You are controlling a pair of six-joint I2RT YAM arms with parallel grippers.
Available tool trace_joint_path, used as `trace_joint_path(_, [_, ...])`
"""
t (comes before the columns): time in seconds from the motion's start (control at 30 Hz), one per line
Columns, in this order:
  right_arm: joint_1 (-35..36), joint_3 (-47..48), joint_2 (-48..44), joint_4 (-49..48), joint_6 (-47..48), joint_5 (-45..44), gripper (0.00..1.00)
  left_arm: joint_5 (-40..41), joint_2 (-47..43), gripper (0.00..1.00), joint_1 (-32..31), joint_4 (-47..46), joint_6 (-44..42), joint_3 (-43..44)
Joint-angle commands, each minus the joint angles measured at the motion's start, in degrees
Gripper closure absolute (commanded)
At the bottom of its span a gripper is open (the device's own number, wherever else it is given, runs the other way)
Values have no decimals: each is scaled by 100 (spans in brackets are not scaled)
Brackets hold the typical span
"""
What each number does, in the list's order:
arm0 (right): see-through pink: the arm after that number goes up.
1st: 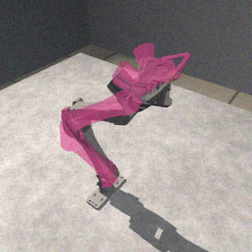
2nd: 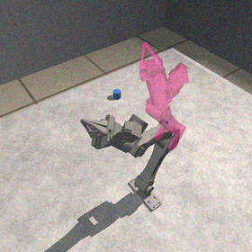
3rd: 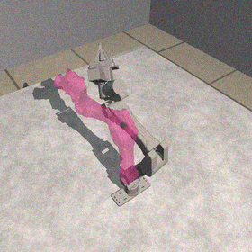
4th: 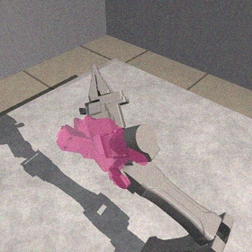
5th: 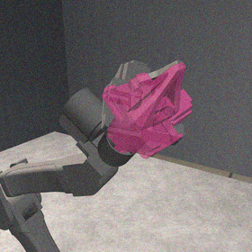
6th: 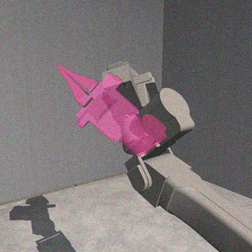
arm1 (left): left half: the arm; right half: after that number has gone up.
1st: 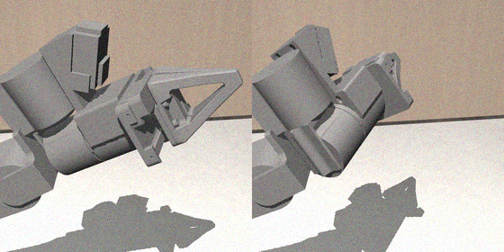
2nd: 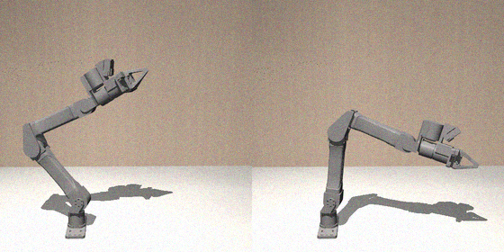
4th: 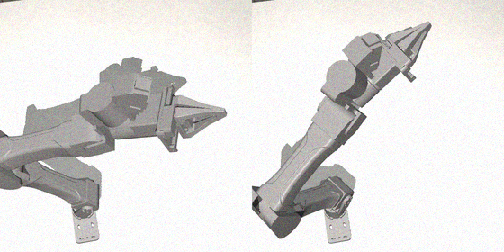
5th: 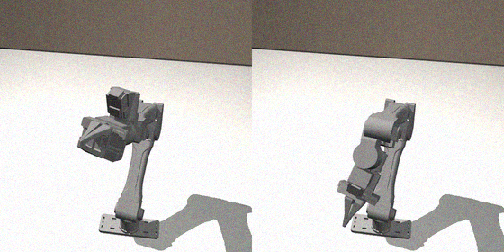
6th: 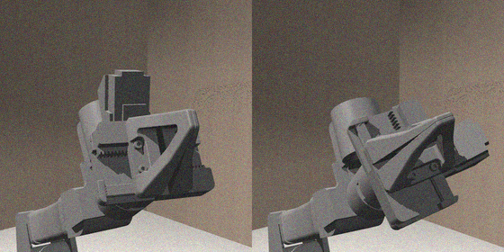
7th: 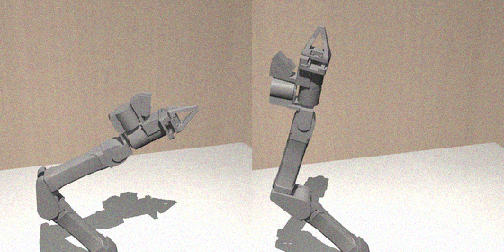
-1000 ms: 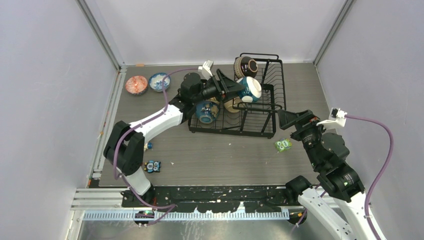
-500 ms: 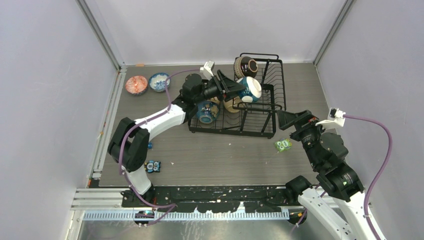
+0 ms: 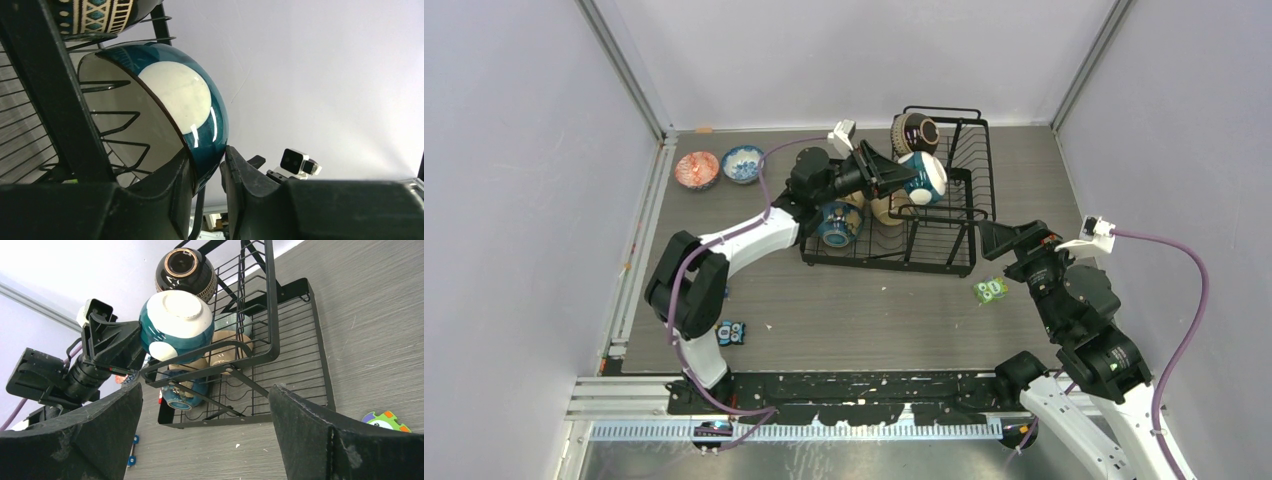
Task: Unload the bowls from the dish rack
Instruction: Pick up the bowl from the dish rack.
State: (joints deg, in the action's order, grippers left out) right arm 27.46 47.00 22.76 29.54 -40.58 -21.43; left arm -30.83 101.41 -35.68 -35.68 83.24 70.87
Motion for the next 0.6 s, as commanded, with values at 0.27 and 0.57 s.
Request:
trace_joint_path(0.27, [-14,7,-36,-160,177,-139,1,-171,155,81,3,-503,156,381])
trace_joint_path(0.57, [-19,21,-69,-128,240,-183,1,-236,399,86,-58,-756,375,668])
